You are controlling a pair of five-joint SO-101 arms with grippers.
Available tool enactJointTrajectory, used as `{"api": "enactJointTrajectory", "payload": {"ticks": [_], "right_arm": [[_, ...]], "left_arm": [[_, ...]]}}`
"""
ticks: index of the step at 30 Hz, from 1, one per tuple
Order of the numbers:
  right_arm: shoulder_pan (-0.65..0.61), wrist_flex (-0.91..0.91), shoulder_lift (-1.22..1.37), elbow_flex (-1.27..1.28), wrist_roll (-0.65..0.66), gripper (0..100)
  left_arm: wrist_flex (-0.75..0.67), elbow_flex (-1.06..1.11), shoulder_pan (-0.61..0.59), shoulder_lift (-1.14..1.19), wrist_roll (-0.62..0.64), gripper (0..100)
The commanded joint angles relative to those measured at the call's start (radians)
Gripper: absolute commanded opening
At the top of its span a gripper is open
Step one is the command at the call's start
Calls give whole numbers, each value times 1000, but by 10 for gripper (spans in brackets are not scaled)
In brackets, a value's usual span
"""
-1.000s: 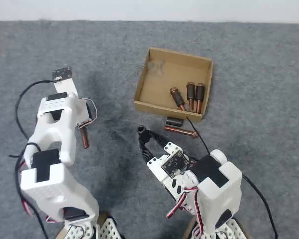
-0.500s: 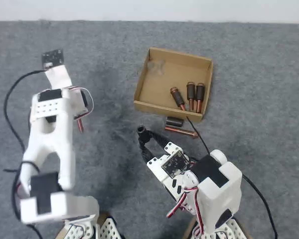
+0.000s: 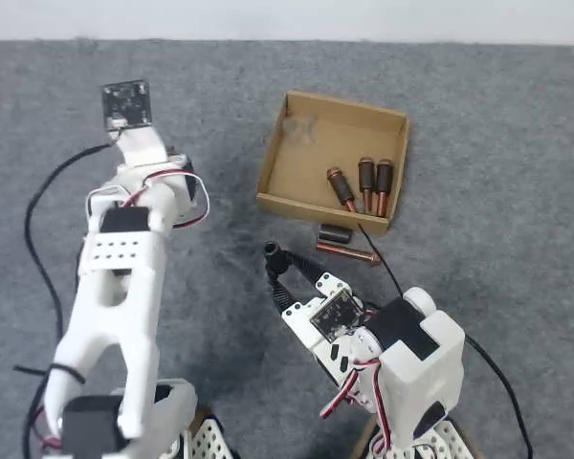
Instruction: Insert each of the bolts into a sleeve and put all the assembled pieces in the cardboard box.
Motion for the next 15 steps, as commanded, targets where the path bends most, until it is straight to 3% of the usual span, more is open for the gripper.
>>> {"api": "enactJointTrajectory", "payload": {"ticks": [1,10,15], "right_arm": [[38,2,-51,-29,-15,7],[38,2,-51,-28,-15,7],[39,2,-51,-29,-15,7]], "left_arm": [[-120,25,9,-127,8,12],[-497,257,37,-270,8,12],[-571,363,135,-341,8,12]]}}
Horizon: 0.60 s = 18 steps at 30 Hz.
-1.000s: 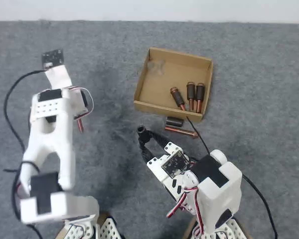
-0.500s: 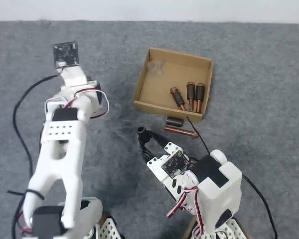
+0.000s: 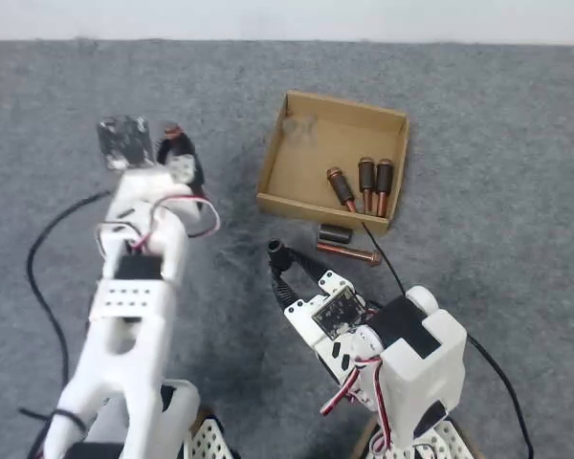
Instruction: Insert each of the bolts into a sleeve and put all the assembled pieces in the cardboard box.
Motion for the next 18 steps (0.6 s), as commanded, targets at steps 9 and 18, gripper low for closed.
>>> {"api": "enactJointTrajectory", "payload": {"ticks": [9,18], "right_arm": [[21,2,-51,-28,-11,7],[21,-1,-51,-28,-11,7]], "left_arm": [[-14,18,114,-140,49,12],[28,21,163,-141,239,12]]}}
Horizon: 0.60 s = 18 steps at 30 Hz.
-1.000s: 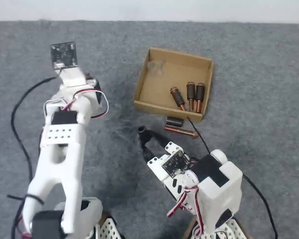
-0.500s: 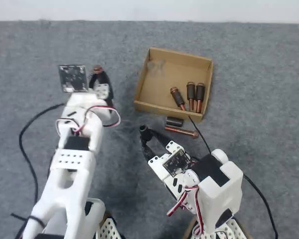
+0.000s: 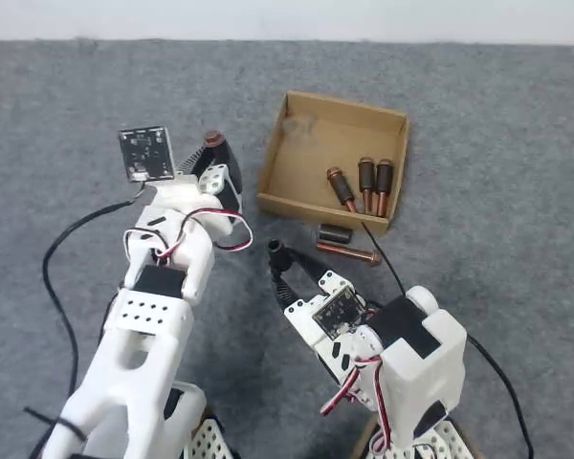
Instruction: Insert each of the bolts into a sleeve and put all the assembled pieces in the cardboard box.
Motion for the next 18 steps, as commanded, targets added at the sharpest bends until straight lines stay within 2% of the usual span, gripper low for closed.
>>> {"api": "enactJointTrajectory", "payload": {"ticks": [1,6,9,18], "right_arm": [[21,-1,-51,-28,-9,7],[22,1,-51,-29,-34,7],[27,1,-51,-38,-72,7],[42,2,-51,-40,-78,7]], "left_arm": [[0,-19,15,-60,29,12],[3,-4,60,-83,29,12],[2,51,81,-161,28,12],[2,189,110,-373,28,12]]}}
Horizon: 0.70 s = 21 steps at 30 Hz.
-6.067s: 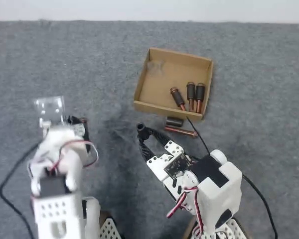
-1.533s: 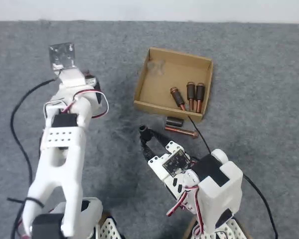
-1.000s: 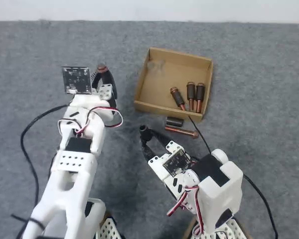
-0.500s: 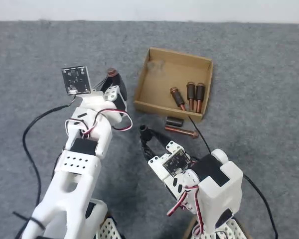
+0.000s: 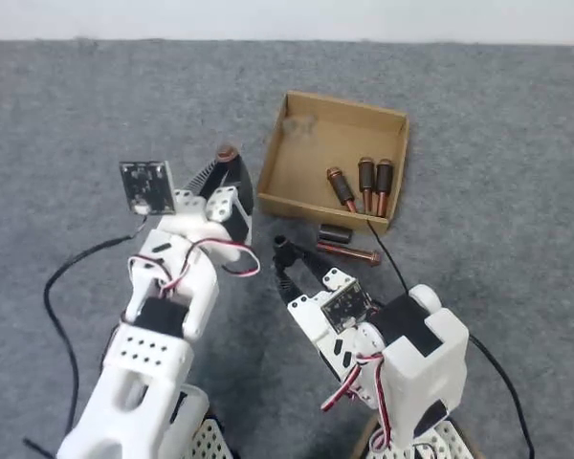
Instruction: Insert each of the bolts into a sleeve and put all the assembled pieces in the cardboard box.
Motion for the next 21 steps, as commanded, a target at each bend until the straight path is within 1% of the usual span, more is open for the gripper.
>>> {"api": "enactJointTrajectory", "payload": {"ticks": [1,6,8,12,16,21], "right_arm": [[15,2,-51,-35,-11,7],[15,2,-51,-35,-11,7],[15,2,-51,-35,-11,7],[13,2,-51,-35,-11,7],[13,2,-51,-35,-11,7],[13,2,-51,-35,-11,7]], "left_arm": [[0,28,46,-114,6,12],[0,64,124,-170,5,12],[0,68,129,-176,2,12],[0,70,137,-183,-75,12],[0,85,140,-184,-84,12],[0,119,193,-186,-89,12]]}}
